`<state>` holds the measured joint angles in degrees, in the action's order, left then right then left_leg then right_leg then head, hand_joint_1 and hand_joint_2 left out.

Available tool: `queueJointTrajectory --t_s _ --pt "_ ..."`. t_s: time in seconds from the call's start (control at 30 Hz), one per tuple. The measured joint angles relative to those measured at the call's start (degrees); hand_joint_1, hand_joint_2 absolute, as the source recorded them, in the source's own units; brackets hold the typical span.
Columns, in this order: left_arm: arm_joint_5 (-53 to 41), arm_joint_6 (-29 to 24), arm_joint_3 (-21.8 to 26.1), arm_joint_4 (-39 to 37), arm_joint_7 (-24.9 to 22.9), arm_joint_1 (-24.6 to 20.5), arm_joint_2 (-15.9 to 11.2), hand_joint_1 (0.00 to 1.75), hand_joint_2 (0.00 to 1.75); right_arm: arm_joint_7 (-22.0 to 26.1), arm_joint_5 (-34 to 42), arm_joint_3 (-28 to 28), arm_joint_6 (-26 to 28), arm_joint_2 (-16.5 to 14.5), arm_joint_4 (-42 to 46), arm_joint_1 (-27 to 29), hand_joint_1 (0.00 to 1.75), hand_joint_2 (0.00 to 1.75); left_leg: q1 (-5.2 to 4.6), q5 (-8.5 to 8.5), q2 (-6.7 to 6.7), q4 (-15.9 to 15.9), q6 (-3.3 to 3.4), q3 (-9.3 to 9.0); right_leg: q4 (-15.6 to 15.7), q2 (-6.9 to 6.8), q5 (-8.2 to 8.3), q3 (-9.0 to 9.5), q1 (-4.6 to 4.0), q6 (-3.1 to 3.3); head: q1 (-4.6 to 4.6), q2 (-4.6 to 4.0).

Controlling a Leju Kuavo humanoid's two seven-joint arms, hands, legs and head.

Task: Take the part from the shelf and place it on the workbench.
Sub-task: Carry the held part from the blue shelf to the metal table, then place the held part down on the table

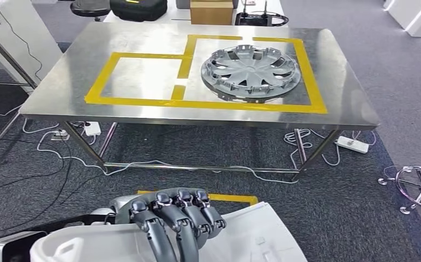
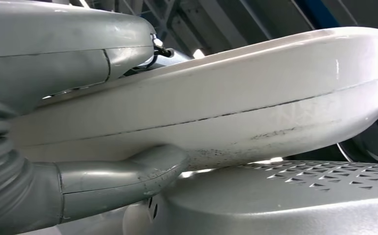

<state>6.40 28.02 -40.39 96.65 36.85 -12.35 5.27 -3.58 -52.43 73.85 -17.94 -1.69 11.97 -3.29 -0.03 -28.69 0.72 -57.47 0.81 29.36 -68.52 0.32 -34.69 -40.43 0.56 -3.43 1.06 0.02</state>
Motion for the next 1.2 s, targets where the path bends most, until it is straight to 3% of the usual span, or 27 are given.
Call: queueJointTrajectory --t_s 0.07,0.1,0.13,0.2,0.23,0.3,0.37,0.4,0.43,0.47,0.5,0.57,0.6,0.63,0.7,0.77,0.83,0.87,0.93,0.97,1.0,1.1,1.13,1.2 --pt "-0.09 -0.04 0.03 0.00 0.00 -0.02 -0.01 1.75 1.75 -0.14 0.07 0.00 0.06 -0.01 -0.01 0.24 0.00 0.00 -0.17 -1.96 0.08 0.05 -0.49 -1.92 6.31 -0.45 8.81 0.03 -0.03 0.26 0.11 0.00" --pt "-0.21 -0.08 0.06 0.01 0.00 -0.06 0.03 1.75 1.75 -0.21 0.11 0.00 0.08 -0.01 -0.02 0.31 0.00 0.00 -0.27 -2.67 0.13 0.27 -0.81 -2.74 8.22 -0.58 12.01 0.20 -0.07 0.51 0.05 0.00" --pt "-0.36 -0.12 0.08 0.02 0.00 -0.11 0.08 1.75 1.75 -0.26 0.14 0.01 0.10 -0.02 -0.01 0.28 0.00 0.00 -0.37 -2.92 0.20 0.25 -1.16 -3.36 9.19 -0.62 13.18 0.43 -0.09 0.85 0.03 0.01" --pt "-0.61 -0.19 0.11 0.04 0.01 -0.32 0.18 1.75 1.75 -0.14 0.19 0.01 0.03 -0.01 0.00 0.07 0.00 0.00 -0.37 -2.50 0.14 -0.64 -1.79 -3.75 9.34 -0.29 13.22 1.57 -0.03 1.63 -0.25 0.01" --pt "-0.68 -0.22 0.12 0.04 0.02 -0.43 0.19 1.75 1.75 0.00 0.21 0.01 -0.02 0.02 0.01 -0.01 0.00 0.00 -0.36 -2.05 0.09 -2.60 -2.07 -2.84 9.42 -0.19 12.95 2.18 0.02 2.00 -0.38 0.01" --pt "-0.73 -0.26 0.13 0.04 0.04 -0.58 0.19 1.75 1.75 0.28 0.24 0.01 -0.08 0.13 0.03 -0.09 0.00 0.00 -0.33 -2.93 0.00 -8.74 -2.49 1.11 9.47 -0.07 12.00 3.40 -0.02 2.45 -0.63 0.00" --pt "-0.74 -0.28 0.13 0.04 0.05 -0.60 0.18 1.75 1.75 0.45 0.24 0.01 -0.09 0.31 0.05 -0.11 0.00 0.00 -0.34 -6.63 0.00 -14.08 -2.61 5.98 9.47 -0.02 10.62 4.69 -0.15 2.63 -0.73 0.01" --pt "-0.74 -0.28 0.13 0.04 0.06 -0.60 0.17 1.75 1.75 0.49 0.24 0.01 -0.09 0.39 0.07 -0.11 0.00 0.00 -0.34 -8.46 0.00 -15.04 -2.53 7.71 9.47 0.05 9.87 5.51 -0.22 2.68 -0.77 0.01" --pt "-0.74 -0.30 0.13 0.04 0.07 -0.60 0.17 1.75 1.75 0.51 0.26 0.01 -0.09 0.48 0.07 -0.10 0.00 0.00 -0.35 -9.25 0.00 -14.61 -2.36 8.74 9.48 0.14 9.09 6.53 -0.31 2.72 -0.79 0.00" --pt "-0.74 -0.31 0.13 0.04 0.07 -0.61 0.17 1.75 1.75 0.52 0.29 0.01 -0.09 0.56 0.07 -0.09 0.00 0.00 -0.37 -8.48 0.00 -12.92 -2.11 9.16 9.49 0.24 8.24 7.69 -0.40 2.72 -0.81 -0.01" --pt "-0.74 -0.32 0.13 0.04 0.07 -0.61 0.17 1.75 1.75 0.52 0.33 0.01 -0.08 0.62 0.07 -0.09 0.00 0.00 -0.42 -5.85 -0.01 -10.32 -1.76 9.20 9.53 0.32 7.37 8.81 -0.48 2.68 -0.85 -0.01" --pt "-0.73 -0.32 0.12 0.01 0.09 -0.59 0.17 1.75 1.75 0.52 0.41 0.02 -0.05 0.68 0.07 -0.11 0.00 0.00 -0.74 1.77 -0.06 -4.27 -1.07 9.26 9.49 0.48 5.63 10.57 -0.65 2.33 -0.85 -0.02" --pt "-0.72 -0.32 0.12 0.01 0.13 -0.61 0.21 1.75 1.75 0.52 0.48 0.04 -0.04 0.68 0.07 -0.14 0.00 0.00 -0.95 4.43 -0.07 -2.25 -0.83 9.18 9.76 0.54 4.76 11.14 -0.65 2.07 -0.83 -0.02" --pt "-0.71 -0.32 0.11 -0.01 0.16 -0.70 0.30 1.75 1.75 0.53 0.55 0.05 -0.03 0.68 0.07 -0.18 0.00 0.00 -1.12 5.69 -0.06 -0.87 -0.65 9.00 9.81 0.59 4.35 11.78 -0.65 1.70 -0.83 -0.01" --pt "-0.66 -0.29 0.05 0.01 0.26 -1.01 0.57 1.75 1.75 0.64 0.72 0.11 -0.04 0.66 0.07 -0.24 0.00 0.00 -1.10 5.59 0.03 -0.05 -0.10 7.53 10.09 0.52 3.78 13.13 -0.54 0.97 -0.79 -0.01" --pt "-0.62 -0.22 -0.02 0.01 0.33 -1.30 0.84 1.75 1.75 0.88 0.85 0.15 -0.11 0.63 0.05 -0.43 0.00 0.00 -0.93 5.20 -0.02 0.20 0.58 5.96 6.50 0.33 4.12 11.89 -0.51 0.35 -0.59 -0.01" --pt "-0.56 -0.16 -0.06 -0.02 0.37 -1.45 0.94 1.75 1.75 1.13 0.96 0.18 -0.18 0.62 0.05 -0.48 0.00 0.00 -0.88 4.24 -0.09 0.21 0.99 4.76 -0.98 0.19 2.96 6.81 -0.45 -0.04 -0.44 -0.01" --pt "-0.47 -0.15 -0.07 -0.04 0.38 -1.48 0.95 1.75 1.75 1.22 1.02 0.20 -0.20 0.61 0.05 -0.37 0.00 0.00 -0.87 3.65 -0.03 0.21 1.10 4.13 -4.09 0.19 1.05 4.05 -0.44 -0.15 -0.41 0.00" --pt "-0.22 -0.11 -0.06 -0.09 0.44 -1.48 0.94 1.75 1.75 1.33 1.17 0.24 -0.23 0.60 0.05 -0.12 0.00 0.00 -0.82 2.24 0.19 0.21 1.12 2.47 -5.67 0.18 -2.83 0.45 -0.43 -0.28 -0.28 0.01" --pt "-0.11 -0.10 -0.05 -0.11 0.51 -1.48 0.94 1.75 1.75 1.38 1.24 0.25 -0.23 0.60 0.05 -0.07 0.00 0.00 -0.78 1.43 0.28 0.21 1.03 1.44 -4.09 0.18 -2.90 -0.16 -0.43 -0.27 -0.24 0.01" --pt "-0.08 -0.12 -0.04 -0.13 0.61 -1.49 0.94 1.75 1.75 1.41 1.27 0.25 -0.23 0.60 0.05 -0.05 0.00 0.00 -0.74 0.57 0.32 0.21 0.87 0.36 -1.24 0.16 -0.78 -0.16 -0.41 -0.26 -0.20 0.00" --pt "-0.76 -0.68 0.04 -0.14 1.11 -1.54 0.88 1.75 1.75 1.41 1.17 0.25 -0.24 0.54 0.02 0.19 0.00 0.00 -1.01 -1.67 0.43 0.24 0.16 -1.70 7.74 -0.11 11.46 0.49 -0.33 0.35 -0.08 -0.01" --pt "-1.07 -0.93 0.08 -0.13 1.25 -1.59 0.86 1.75 1.75 1.39 1.09 0.25 -0.25 0.51 0.01 0.24 0.00 0.00 -1.14 -2.03 0.49 0.26 -0.09 -1.91 8.91 -0.18 13.65 0.53 -0.32 0.73 -0.15 -0.01" --pt "-1.59 -1.49 0.28 -0.09 1.39 -1.68 0.86 1.75 1.75 1.33 0.93 0.25 -0.26 0.48 0.01 0.16 0.00 0.00 -1.19 -2.13 0.50 0.05 -0.55 -1.97 9.15 -0.10 13.97 0.89 -0.26 1.50 -0.45 -0.01"
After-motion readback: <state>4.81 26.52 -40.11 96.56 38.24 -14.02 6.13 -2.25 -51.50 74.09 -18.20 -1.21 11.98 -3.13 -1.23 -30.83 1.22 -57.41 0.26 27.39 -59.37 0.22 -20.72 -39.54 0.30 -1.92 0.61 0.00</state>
